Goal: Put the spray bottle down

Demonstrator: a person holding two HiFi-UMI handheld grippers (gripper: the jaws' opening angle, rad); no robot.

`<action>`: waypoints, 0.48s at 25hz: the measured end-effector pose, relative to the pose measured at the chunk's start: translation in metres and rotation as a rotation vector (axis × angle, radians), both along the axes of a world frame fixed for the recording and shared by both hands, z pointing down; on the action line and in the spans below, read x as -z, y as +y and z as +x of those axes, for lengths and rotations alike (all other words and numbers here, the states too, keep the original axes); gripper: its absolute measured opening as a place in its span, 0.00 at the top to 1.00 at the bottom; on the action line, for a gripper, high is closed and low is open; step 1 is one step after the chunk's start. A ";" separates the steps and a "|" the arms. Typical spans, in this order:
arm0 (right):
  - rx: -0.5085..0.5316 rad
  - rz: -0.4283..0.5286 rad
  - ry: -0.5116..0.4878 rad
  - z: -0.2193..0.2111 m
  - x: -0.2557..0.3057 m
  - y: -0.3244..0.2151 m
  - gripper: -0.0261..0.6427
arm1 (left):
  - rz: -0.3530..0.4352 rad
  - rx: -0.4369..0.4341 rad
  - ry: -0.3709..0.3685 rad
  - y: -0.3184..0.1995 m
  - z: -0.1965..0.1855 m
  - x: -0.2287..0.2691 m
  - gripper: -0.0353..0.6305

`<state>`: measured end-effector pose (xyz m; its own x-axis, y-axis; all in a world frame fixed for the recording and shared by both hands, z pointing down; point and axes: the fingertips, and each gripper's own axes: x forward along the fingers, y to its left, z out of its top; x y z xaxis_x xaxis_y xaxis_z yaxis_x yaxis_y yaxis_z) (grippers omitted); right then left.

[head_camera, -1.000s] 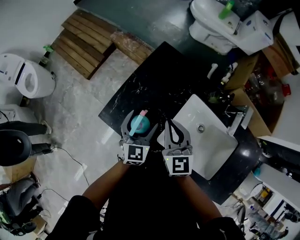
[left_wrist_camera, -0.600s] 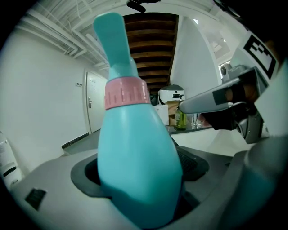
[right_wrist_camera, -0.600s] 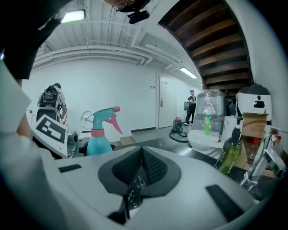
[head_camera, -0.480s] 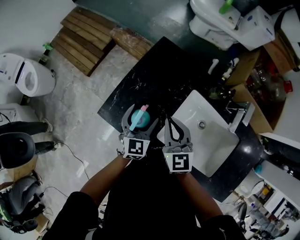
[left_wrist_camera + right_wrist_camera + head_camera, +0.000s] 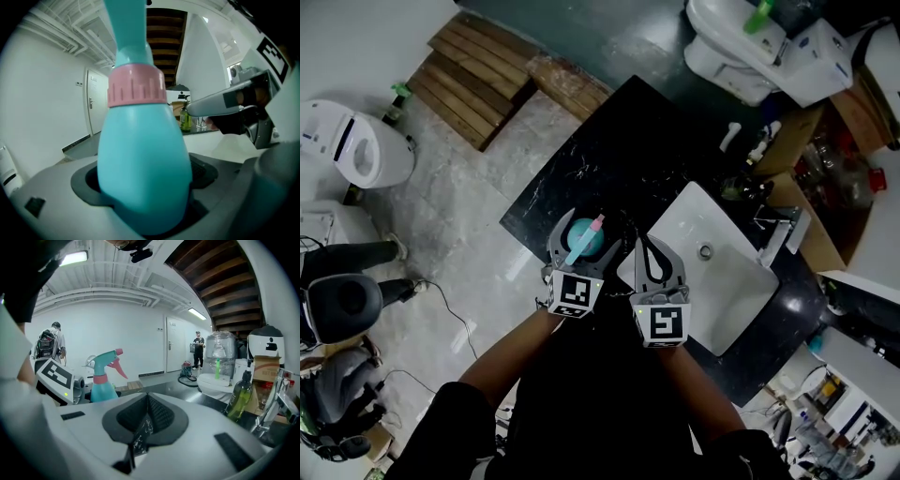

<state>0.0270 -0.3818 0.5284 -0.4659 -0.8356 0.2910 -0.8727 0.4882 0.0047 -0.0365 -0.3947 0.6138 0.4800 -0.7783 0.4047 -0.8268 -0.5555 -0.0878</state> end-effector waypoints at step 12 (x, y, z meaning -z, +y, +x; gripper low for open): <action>0.019 0.010 0.021 -0.002 0.004 0.013 0.94 | -0.005 -0.006 0.016 0.007 -0.006 0.008 0.26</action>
<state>0.0254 -0.3691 0.5243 -0.4759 -0.8295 0.2923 -0.8627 0.5049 0.0281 -0.0428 -0.3882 0.6063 0.4910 -0.7736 0.4007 -0.8249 -0.5607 -0.0717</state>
